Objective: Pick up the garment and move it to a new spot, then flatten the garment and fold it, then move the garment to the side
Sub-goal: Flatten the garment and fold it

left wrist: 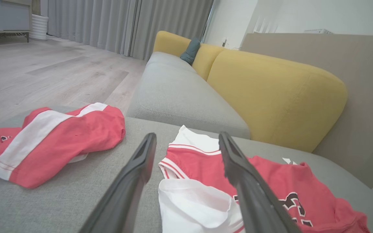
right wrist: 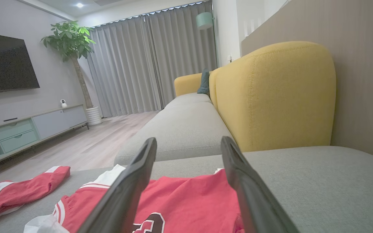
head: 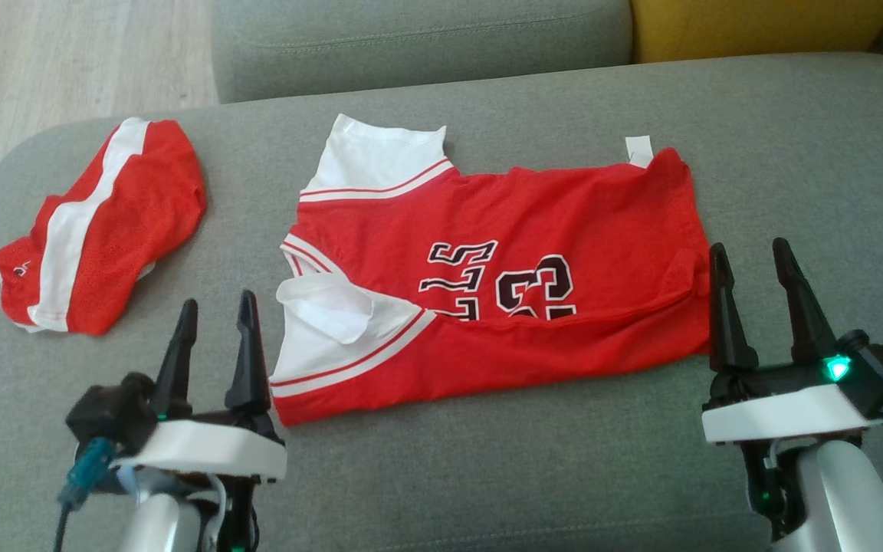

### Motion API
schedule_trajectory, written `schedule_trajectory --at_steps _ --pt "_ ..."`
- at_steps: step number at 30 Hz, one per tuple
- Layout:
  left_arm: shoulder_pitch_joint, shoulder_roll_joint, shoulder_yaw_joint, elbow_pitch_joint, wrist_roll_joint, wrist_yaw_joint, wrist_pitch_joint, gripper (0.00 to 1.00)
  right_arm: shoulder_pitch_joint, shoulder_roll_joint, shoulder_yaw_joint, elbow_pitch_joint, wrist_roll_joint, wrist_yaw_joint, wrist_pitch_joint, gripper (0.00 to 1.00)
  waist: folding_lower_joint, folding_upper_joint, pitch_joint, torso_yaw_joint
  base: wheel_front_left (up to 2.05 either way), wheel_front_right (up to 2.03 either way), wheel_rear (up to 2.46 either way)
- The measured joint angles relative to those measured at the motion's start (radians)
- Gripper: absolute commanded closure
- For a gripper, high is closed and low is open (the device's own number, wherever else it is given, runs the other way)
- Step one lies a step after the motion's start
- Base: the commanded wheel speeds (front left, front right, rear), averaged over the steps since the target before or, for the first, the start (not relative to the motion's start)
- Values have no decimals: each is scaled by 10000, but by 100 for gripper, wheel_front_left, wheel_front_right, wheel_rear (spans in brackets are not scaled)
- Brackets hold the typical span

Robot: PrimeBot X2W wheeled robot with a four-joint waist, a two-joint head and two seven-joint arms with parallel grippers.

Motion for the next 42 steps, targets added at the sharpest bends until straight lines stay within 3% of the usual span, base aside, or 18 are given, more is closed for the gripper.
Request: schedule_trajectory --at_steps 6,11,21,27,29,30,31,35,42 --pt "35 -25 -27 583 472 -63 0 0 1 58 -52 -75 -157 0 0 0 0 0 14 -93 0 0 0" --pt "-20 -35 -593 2142 420 17 2 0 -5 69 -81 -73 -226 0 0 0 0 0 140 -175 0 0 0" --pt "-1466 13 -857 5273 1030 639 349 0 -180 69 -40 -44 -313 0 0 0 0 0 552 -479 0 0 0" --pt "-1938 40 -953 6149 1101 604 604 0 -420 63 -56 -44 -320 0 0 0 0 0 680 -666 0 0 0" --pt "-2245 77 -1104 6504 1101 362 736 0 -420 61 -203 134 -464 0 2 0 0 0 690 -745 0 0 0" --pt "-2330 84 -1162 6608 1101 274 802 64 -419 61 -307 253 -518 0 4 0 0 0 684 -763 0 0 0" --pt "-2410 84 -1189 6707 1101 194 815 100 -417 59 -424 376 -546 0 21 0 0 0 675 -772 0 0 0" --pt "-2484 29 -1287 6824 1099 33 591 100 -418 73 -823 938 -677 0 541 0 0 0 618 -725 0 0 0" --pt "-2479 77 -1093 6391 1072 458 88 100 -439 242 -1289 1994 -750 0 1505 0 0 0 614 -395 0 0 0"
